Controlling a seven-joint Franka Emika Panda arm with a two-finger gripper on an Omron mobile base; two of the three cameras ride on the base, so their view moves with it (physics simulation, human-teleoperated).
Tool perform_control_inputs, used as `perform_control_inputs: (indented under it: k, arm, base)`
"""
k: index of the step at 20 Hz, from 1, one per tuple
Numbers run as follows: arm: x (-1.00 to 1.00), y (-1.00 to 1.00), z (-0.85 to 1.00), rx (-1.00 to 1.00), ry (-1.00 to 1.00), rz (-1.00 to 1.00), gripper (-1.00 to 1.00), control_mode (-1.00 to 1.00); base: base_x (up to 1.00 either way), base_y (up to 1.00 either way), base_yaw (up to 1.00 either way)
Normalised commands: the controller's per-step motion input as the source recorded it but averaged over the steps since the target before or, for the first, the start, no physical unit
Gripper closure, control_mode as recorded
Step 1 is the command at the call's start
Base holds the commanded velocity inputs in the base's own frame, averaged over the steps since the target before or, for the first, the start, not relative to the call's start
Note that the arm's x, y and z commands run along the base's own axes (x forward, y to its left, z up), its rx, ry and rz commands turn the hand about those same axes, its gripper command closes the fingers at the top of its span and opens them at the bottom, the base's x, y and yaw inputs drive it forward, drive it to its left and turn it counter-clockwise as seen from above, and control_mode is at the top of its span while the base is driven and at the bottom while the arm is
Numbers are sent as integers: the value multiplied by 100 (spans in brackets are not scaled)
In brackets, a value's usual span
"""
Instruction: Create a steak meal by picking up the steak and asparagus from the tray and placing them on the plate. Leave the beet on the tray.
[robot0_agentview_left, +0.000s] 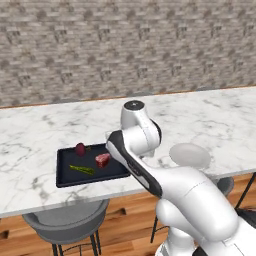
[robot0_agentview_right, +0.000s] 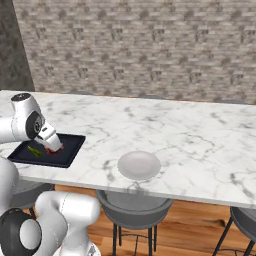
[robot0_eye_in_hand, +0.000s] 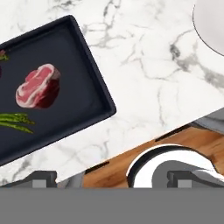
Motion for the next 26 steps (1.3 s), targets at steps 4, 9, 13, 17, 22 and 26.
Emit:
perform_control_inputs:
  k: [4, 9, 13, 17, 22, 26]
  arm:
    - [56, 22, -28, 14, 0, -26, -100, -100]
    - [54, 40, -28, 3, 0, -19, -100, -100]
    - [40, 51, -25, 0, 6, -10, -100, -100]
    - [43, 32, -19, 0, 8, -7, -100, -100]
    - [41, 4, -24, 0, 4, -4, -100, -100]
    - [36, 3, -36, 0, 1, -3, -100, -100]
  base:
    - [0, 0, 0]
    - [0, 0, 0]
    - [0, 0, 0]
    - [0, 0, 0]
    - [0, 0, 0]
    - [0, 0, 0]
